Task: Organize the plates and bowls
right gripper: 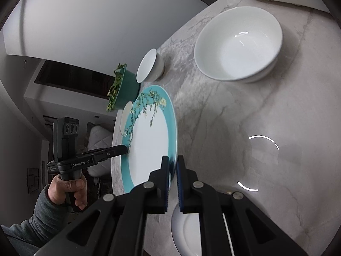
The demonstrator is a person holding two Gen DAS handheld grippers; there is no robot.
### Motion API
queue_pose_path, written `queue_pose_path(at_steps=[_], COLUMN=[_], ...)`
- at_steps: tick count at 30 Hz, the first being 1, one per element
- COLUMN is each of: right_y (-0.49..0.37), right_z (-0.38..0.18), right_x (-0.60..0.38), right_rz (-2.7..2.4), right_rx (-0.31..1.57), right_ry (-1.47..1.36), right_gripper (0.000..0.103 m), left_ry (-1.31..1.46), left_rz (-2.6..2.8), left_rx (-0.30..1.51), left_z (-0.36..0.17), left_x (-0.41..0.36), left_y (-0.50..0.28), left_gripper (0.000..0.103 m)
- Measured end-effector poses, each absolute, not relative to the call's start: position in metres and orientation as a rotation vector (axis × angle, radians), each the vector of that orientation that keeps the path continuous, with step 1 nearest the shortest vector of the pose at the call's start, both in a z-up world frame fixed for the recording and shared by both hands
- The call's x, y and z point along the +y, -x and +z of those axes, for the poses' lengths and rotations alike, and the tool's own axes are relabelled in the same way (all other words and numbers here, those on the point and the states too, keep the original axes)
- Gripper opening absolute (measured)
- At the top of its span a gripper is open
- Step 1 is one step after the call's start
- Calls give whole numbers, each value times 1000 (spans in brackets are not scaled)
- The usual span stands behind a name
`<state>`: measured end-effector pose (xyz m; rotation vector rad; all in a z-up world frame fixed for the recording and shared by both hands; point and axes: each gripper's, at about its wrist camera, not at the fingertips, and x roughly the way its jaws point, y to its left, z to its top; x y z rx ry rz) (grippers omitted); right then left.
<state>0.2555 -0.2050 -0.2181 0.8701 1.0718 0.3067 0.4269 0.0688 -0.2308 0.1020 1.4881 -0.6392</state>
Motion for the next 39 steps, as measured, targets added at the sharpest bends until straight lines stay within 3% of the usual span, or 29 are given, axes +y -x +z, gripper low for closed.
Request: queue_pose_path(at_steps=[21,39], right_y=[-171,-146], right_z=[-240,-281], right_x=[-225,-211], right_rz=[352,351], right_rx=[1212,1327], right_ry=[-757,-663], right_gripper=[9,10], left_ry=[-19,-22], left_rz=[-581,-529], left_rx=[1558,1616], left_z=[-267,-316], left_x=[55,61], left_y=[-284,-240], left_gripper=[15,15])
